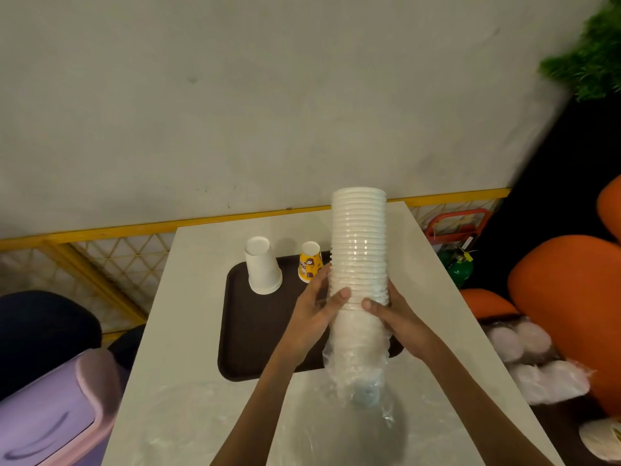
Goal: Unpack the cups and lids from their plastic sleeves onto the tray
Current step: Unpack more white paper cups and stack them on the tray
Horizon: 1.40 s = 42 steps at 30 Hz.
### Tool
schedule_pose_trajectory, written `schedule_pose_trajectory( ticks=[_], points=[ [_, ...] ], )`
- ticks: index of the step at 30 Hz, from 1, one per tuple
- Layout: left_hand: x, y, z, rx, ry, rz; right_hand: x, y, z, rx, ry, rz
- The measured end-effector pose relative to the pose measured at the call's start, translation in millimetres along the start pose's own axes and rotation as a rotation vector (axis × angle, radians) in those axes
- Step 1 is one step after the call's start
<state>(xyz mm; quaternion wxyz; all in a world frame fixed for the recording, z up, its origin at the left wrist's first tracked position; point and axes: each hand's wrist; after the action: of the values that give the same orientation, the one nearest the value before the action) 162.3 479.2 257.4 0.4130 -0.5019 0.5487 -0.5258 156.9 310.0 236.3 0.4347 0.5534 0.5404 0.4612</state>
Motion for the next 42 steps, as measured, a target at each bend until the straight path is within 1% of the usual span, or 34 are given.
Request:
schedule_pose_trajectory(
  ticks=[4,9,14,18,23,26,28,30,31,35,37,42],
  points=[
    [-6,3,-15,-0.02,-0.031,-0.031,11,-9,-9,0.011,0.025,-0.005],
    [-10,12,-29,-0.103,-0.082,-0.053,25,-13,-18,0.009,0.008,-0.018],
    [-10,13,-32,-0.133,-0.117,-0.013,35,-10,-21,-0.015,-0.034,-0.033],
    [-13,6,-29,-0.156,-0.126,0.027,36,-13,-24,0.042,-0.058,-0.02],
    [-29,-27,-11,-0.086,-0.13,0.215,29,-16,-28,0.114,-0.01,-0.051],
    [-37,-54,12,-0.034,-0.157,0.252,27,-12,-29,0.125,0.019,-0.104],
    [-39,-69,27,-0.032,-0.154,0.277,28,-10,-30,0.131,0.037,-0.138],
    [-41,-82,40,-0.032,-0.118,0.311,30,-5,-32,0.129,0.057,-0.169],
    [-43,-88,46,-0.044,-0.074,0.344,30,-4,-32,0.129,0.057,-0.183],
    [-50,-111,64,-0.118,0.156,0.615,27,1,-34,0.151,0.053,-0.236],
    [-50,-117,69,-0.133,0.234,0.711,26,0,-35,0.156,0.05,-0.259],
    [-50,-121,75,-0.204,0.305,0.794,28,-1,-34,0.154,0.077,-0.276]
  ],
)
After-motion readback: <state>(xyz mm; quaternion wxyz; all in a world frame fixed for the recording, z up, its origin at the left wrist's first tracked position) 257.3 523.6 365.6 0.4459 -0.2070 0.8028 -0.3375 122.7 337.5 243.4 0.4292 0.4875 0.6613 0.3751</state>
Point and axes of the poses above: each hand's wrist, its own z-axis towards the middle knuckle, its own x-axis out of the palm, y = z × x, and after that the axes turned 7 degrees about -y, right-handed
